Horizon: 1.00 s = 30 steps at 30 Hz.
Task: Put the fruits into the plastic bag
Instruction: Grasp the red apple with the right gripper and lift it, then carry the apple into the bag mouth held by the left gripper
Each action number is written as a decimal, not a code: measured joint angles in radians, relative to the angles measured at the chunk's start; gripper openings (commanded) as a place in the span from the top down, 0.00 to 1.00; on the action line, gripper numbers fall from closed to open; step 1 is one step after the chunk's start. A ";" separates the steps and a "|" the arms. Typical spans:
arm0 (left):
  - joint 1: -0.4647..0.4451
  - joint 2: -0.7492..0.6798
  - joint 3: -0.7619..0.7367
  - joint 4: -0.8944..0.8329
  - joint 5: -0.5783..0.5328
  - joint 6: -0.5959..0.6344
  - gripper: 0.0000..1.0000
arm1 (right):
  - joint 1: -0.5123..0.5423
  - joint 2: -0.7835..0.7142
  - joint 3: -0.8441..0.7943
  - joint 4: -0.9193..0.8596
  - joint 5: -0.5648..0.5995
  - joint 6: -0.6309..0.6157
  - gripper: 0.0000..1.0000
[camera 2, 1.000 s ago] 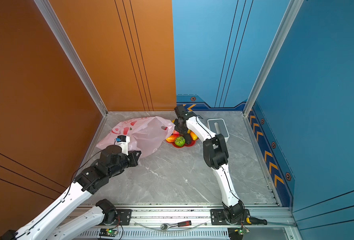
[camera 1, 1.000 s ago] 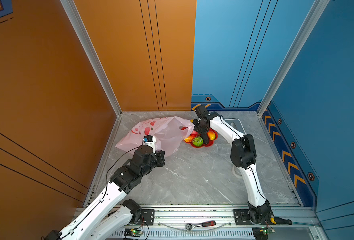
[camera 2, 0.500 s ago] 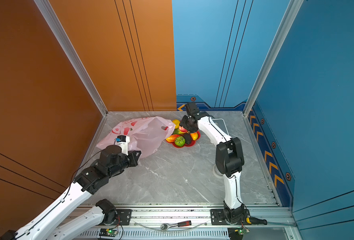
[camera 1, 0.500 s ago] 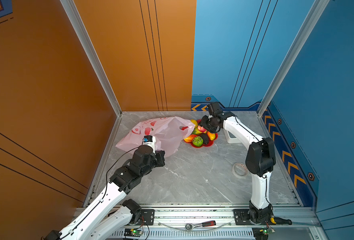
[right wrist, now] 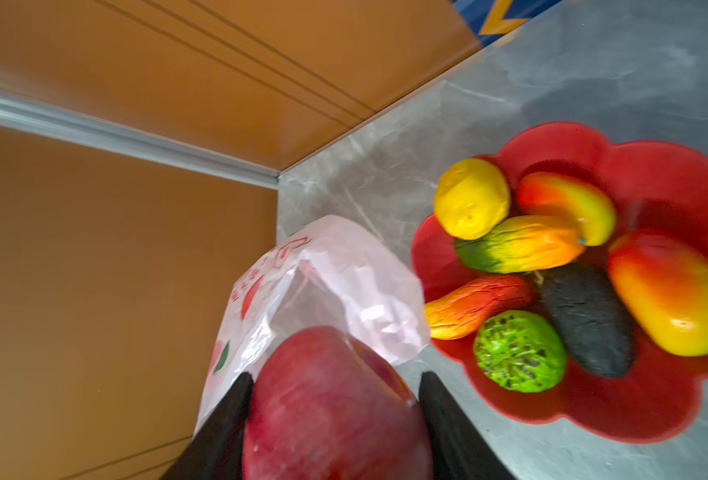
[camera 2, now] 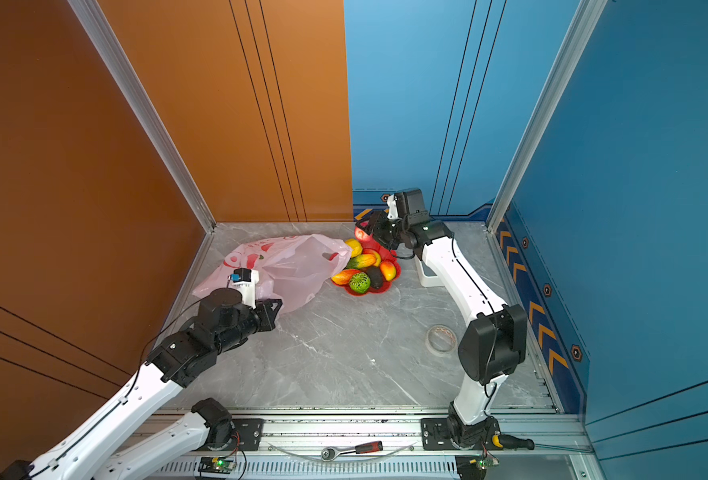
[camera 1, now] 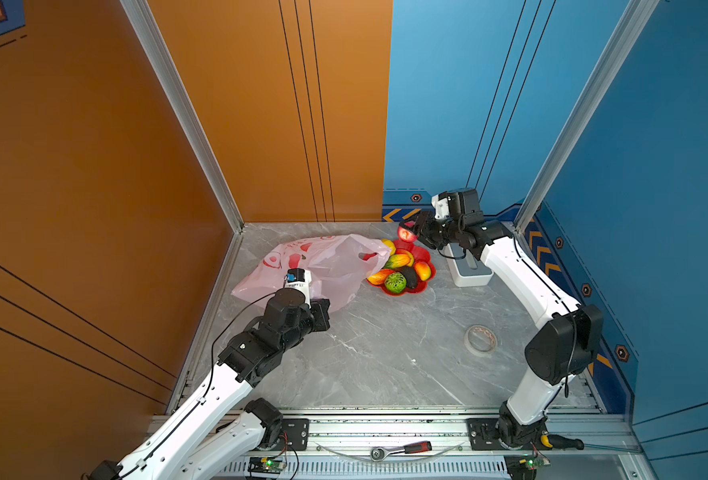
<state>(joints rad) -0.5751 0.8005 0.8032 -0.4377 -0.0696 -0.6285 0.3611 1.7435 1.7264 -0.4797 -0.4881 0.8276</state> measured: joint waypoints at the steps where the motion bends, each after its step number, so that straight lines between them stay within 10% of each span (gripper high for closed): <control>1: 0.000 0.003 0.001 -0.001 0.000 0.000 1.00 | 0.013 -0.004 0.000 0.003 -0.017 0.000 0.51; 30: -0.001 0.039 0.005 0.036 0.026 -0.020 1.00 | 0.338 0.460 0.275 -0.014 -0.084 -0.043 0.54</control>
<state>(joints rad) -0.5762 0.8398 0.8085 -0.4015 -0.0441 -0.6483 0.6991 2.2036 2.0014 -0.4942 -0.5724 0.7841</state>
